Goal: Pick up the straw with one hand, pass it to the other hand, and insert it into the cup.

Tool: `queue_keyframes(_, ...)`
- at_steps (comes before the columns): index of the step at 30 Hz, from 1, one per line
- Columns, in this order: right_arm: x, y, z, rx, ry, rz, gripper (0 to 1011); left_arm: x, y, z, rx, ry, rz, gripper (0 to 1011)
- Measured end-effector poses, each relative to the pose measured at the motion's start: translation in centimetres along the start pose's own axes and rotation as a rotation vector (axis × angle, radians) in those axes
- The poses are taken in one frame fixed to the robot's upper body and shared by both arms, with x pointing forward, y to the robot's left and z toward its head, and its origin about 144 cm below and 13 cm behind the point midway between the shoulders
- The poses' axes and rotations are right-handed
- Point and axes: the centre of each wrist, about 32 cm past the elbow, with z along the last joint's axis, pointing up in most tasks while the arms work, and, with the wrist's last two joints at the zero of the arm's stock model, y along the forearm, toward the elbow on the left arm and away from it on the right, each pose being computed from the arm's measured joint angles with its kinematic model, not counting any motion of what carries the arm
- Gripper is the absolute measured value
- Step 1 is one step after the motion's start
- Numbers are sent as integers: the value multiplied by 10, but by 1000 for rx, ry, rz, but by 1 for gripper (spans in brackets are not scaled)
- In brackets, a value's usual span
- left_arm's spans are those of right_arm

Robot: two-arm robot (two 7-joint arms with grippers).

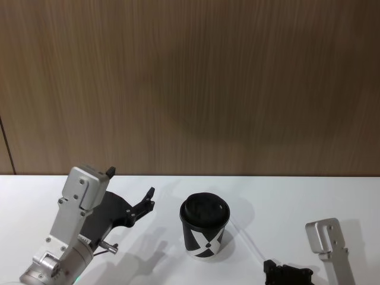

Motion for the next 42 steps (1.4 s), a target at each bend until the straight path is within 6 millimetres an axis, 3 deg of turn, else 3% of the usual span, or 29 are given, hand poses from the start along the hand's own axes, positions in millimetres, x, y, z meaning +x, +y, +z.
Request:
queue_keyframes(16,3,2,-5,87,-20,-46,0,0,0,0,0,0,0,1000)
queue_keyframes(42,34,-2,-7,486,-46,-65,0,0,0,0,0,0,0,1000)
